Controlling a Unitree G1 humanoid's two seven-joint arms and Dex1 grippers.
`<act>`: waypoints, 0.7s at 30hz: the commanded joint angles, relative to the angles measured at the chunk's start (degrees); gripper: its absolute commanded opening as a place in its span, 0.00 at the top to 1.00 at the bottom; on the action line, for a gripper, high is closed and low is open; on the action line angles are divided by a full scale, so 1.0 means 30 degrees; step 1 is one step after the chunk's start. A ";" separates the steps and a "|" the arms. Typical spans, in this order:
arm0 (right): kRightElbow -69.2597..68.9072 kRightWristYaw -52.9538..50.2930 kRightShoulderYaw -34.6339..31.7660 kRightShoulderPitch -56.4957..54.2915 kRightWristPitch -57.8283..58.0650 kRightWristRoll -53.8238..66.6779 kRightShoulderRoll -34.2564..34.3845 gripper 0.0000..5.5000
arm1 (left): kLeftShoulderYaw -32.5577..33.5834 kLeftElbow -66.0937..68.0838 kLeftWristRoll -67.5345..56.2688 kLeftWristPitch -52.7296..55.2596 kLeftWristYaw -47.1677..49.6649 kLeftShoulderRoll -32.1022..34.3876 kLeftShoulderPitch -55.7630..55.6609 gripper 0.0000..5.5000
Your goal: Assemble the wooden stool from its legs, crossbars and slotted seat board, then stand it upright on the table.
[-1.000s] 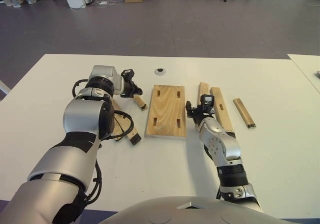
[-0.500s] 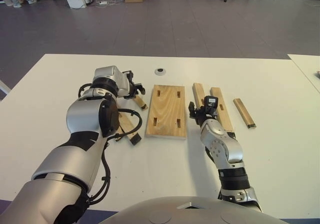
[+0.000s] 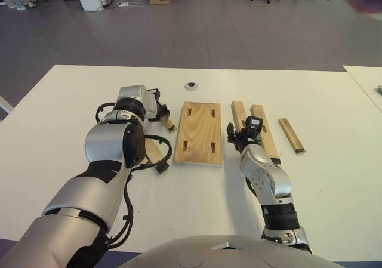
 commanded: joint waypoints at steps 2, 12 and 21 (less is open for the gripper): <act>0.0507 -0.0540 0.0085 0.1369 0.0660 0.0303 0.2556 0.35 | -0.2152 0.0485 0.1861 0.0697 -0.1552 0.0469 0.2049 0.66; 0.0990 -0.0535 -0.0060 0.1052 0.0211 0.0403 0.2704 0.35 | -0.4351 0.0159 0.3368 -0.2973 -0.5899 0.2962 0.1746 0.77; 0.0710 0.0405 -0.0103 0.0133 -0.1205 0.0539 0.2009 0.35 | 0.0424 -0.0985 -0.1225 -0.7276 -0.8960 0.4152 -0.1950 0.77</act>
